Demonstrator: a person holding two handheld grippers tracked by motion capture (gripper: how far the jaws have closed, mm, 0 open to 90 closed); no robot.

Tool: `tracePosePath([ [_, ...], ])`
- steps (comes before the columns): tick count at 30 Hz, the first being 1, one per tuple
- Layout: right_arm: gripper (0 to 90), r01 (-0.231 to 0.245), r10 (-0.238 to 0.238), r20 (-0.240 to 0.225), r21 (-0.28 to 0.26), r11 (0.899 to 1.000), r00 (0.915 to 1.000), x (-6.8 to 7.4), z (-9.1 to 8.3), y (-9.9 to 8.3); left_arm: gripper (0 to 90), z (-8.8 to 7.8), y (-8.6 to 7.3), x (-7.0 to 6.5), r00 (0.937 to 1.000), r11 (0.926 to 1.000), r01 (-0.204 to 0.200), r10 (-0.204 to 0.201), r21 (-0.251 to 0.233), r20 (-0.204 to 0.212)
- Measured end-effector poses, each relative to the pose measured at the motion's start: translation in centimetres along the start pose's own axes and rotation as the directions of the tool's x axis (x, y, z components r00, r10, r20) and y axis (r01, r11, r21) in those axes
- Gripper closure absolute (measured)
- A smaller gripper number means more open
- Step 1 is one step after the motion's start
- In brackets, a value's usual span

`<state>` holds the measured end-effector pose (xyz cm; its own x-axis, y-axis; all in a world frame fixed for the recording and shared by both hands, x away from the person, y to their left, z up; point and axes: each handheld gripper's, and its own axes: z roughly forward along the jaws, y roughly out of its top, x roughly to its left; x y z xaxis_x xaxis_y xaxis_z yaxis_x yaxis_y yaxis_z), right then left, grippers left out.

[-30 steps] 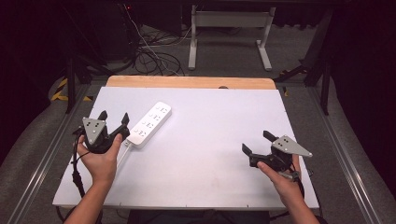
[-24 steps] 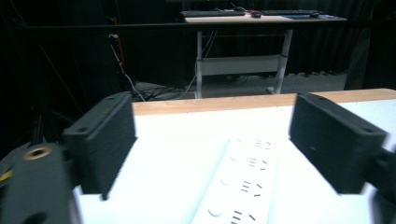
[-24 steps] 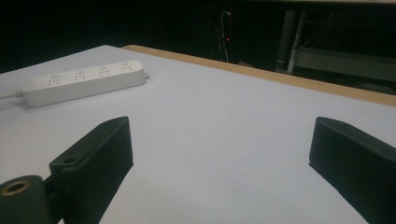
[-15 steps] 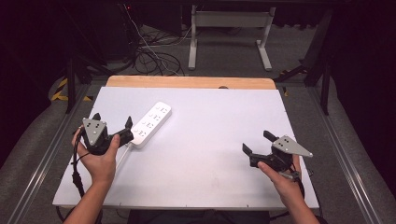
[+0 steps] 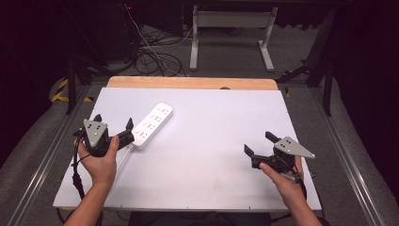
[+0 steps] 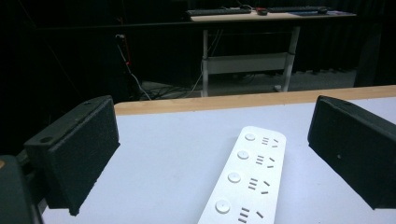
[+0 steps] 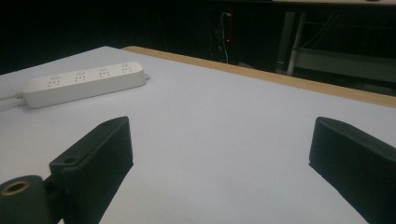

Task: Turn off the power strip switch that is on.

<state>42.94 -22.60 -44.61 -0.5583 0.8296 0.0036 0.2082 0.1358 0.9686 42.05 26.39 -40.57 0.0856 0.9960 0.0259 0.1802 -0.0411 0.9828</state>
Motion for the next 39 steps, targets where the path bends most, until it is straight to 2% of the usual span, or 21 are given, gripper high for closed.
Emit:
tracePosePath([
  [23,6.5,-0.001,0.001,-0.009,0.0,1.0,1.0,0.1,0.33,0.11,2.9,-0.14,-0.24,0.29,0.9998,0.9999,0.012,-0.013,0.012,0.015],
  [29,6.5,0.011,-0.011,-0.014,0.005,1.0,0.9998,0.36,0.5,0.16,2.9,-0.27,-0.19,0.47,0.9998,0.9998,0.017,-0.017,0.014,0.014],
  [39,6.5,0.001,-0.001,0.002,0.001,1.0,1.0,0.11,-0.13,0.02,2.9,0.29,-0.14,0.07,0.9994,0.9997,0.014,-0.014,0.018,0.032],
])
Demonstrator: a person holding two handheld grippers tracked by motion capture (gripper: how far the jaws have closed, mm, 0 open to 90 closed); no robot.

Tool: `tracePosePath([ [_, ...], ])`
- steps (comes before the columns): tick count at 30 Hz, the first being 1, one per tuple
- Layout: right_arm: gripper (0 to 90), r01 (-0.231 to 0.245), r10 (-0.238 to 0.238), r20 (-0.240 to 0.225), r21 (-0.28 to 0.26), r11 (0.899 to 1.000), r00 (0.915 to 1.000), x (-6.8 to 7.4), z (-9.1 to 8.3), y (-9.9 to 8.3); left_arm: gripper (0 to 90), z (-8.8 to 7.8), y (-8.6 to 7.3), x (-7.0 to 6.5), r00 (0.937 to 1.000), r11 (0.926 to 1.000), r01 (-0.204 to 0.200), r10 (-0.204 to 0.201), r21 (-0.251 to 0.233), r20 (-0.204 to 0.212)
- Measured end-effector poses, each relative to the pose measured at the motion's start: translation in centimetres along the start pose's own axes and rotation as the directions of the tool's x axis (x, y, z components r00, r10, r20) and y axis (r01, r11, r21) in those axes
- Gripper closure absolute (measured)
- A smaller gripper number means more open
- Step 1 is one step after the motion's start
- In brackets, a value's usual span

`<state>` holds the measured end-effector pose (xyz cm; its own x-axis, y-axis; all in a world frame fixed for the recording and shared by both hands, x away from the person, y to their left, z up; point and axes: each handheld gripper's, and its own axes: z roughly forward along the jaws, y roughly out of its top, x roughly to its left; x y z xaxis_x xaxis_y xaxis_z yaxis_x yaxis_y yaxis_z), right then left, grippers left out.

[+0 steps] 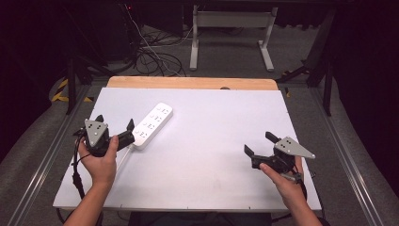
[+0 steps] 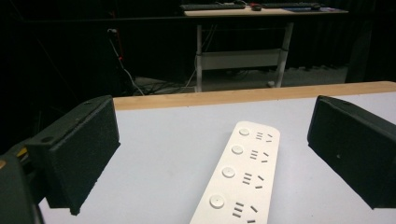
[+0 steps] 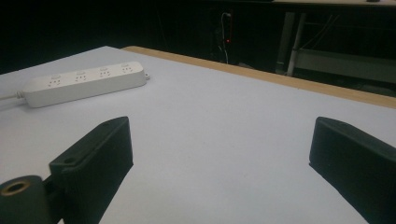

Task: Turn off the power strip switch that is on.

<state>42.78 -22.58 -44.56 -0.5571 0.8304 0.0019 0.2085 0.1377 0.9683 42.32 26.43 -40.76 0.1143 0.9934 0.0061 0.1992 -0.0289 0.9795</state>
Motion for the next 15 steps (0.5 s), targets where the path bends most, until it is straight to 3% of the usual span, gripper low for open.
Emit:
tracePosePath([
  [15,6.6,0.002,-0.002,-0.001,0.003,1.0,1.0,0.0,0.09,-0.03,3.0,0.1,-0.05,0.03,1.0,1.0,-0.001,0.001,0.008,0.003],
])
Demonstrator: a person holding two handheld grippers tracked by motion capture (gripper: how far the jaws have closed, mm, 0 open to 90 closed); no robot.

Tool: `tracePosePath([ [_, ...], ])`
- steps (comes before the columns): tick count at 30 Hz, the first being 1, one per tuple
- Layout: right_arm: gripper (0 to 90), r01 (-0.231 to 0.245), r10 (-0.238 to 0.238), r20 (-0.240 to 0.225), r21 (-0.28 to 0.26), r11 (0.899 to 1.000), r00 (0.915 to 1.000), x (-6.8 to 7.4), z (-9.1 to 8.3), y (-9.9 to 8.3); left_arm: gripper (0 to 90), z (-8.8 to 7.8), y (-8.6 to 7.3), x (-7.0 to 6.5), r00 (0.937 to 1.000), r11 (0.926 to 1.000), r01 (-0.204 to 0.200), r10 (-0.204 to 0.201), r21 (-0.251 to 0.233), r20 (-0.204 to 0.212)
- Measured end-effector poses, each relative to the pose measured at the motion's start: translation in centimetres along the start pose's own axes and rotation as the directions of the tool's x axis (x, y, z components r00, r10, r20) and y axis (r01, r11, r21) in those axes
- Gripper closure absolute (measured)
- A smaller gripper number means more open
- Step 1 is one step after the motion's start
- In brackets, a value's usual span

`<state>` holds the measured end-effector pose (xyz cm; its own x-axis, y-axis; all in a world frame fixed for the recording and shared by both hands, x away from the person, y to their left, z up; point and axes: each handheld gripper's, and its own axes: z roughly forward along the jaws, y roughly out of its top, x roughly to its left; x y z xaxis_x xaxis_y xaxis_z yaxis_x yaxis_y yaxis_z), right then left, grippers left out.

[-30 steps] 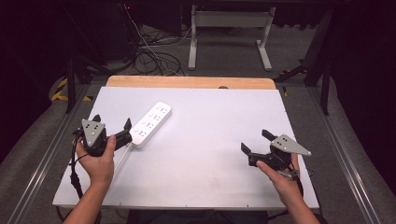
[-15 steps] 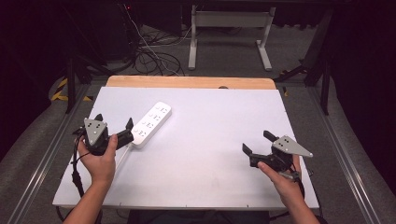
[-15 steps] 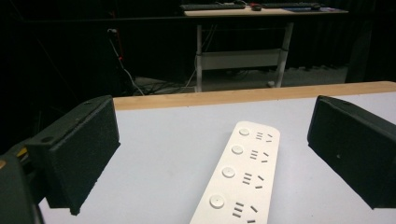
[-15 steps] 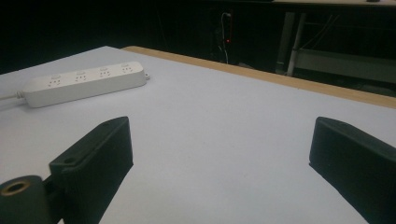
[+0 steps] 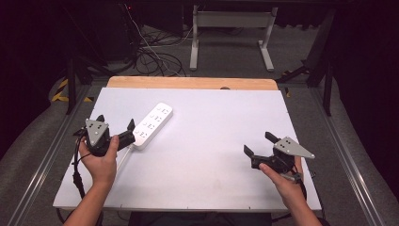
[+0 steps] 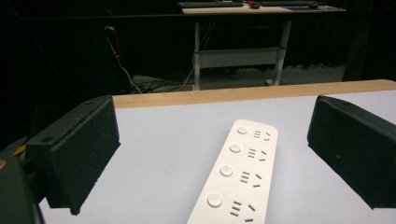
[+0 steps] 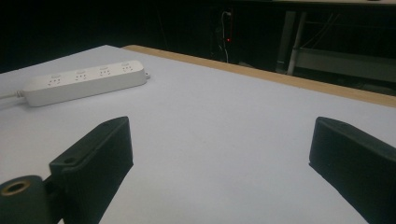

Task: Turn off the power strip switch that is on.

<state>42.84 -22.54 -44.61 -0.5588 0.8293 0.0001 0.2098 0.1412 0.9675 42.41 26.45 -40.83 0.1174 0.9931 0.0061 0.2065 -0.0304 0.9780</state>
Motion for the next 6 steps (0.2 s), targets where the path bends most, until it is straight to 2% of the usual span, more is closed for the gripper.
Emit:
tracePosePath([
  [6,6.6,0.001,-0.001,-0.002,-0.001,1.0,1.0,-0.03,0.05,0.02,2.9,-0.04,-0.02,0.05,1.0,1.0,-0.003,0.003,0.003,-0.001],
])
